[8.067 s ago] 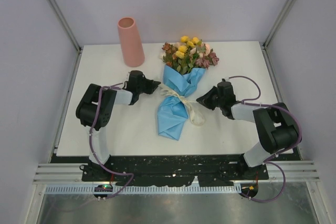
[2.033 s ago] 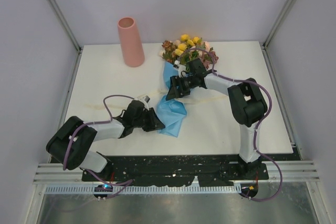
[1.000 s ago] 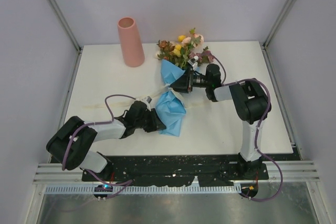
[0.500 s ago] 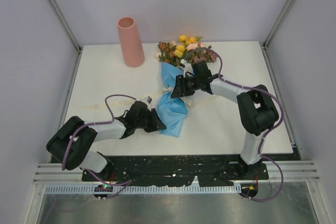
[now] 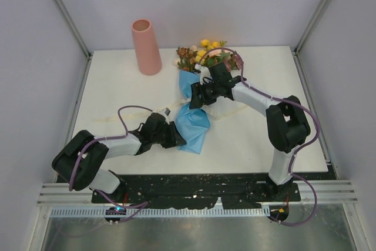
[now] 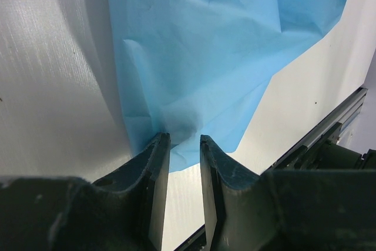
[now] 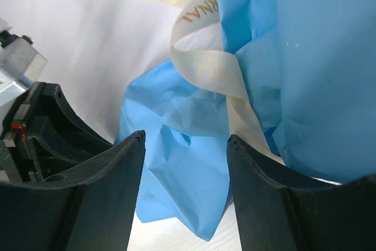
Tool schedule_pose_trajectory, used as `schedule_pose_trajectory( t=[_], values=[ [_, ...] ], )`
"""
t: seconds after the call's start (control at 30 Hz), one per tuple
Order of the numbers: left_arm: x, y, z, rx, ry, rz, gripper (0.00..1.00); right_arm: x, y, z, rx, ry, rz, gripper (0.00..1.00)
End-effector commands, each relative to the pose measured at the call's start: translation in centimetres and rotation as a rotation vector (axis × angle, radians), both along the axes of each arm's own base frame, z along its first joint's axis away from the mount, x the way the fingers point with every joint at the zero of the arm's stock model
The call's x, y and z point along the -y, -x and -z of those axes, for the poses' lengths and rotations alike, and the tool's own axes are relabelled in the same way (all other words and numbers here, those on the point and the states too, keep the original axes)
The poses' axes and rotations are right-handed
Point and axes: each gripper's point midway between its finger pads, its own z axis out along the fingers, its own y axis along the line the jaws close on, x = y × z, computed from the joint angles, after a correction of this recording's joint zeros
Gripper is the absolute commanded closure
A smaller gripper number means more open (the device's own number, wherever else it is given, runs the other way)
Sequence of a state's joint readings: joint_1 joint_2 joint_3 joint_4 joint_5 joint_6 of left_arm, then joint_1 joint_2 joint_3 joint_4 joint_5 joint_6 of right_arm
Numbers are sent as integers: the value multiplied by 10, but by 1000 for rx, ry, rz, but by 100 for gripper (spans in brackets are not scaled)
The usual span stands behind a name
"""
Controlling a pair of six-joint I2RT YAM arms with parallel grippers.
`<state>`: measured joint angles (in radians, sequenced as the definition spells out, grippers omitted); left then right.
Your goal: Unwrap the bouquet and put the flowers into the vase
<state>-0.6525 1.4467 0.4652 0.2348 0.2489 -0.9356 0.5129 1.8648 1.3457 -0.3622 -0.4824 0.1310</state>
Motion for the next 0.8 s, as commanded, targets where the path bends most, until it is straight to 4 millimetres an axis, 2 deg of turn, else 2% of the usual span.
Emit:
schedule_pose_trajectory(
  t=[0.0,0.23,0.4,0.57,0.77],
  values=[
    [-6,-3,4,8,-52,-11,68,-9,-11,-43,76,-55,-48,37],
    [-7,-3,4,7,-55,-11,68,-14,-22,-36,49,-39,-63,36],
    [-5,-3,5,3,-52,-11,68,-16,-25,-15,-3,-12,-93,36],
    [-5,-2,5,2,-47,-11,69,-12,-19,0,-41,9,-113,33],
    [-4,-2,5,2,-46,-11,69,-6,-23,-1,-10,40,-98,28]
  ],
)
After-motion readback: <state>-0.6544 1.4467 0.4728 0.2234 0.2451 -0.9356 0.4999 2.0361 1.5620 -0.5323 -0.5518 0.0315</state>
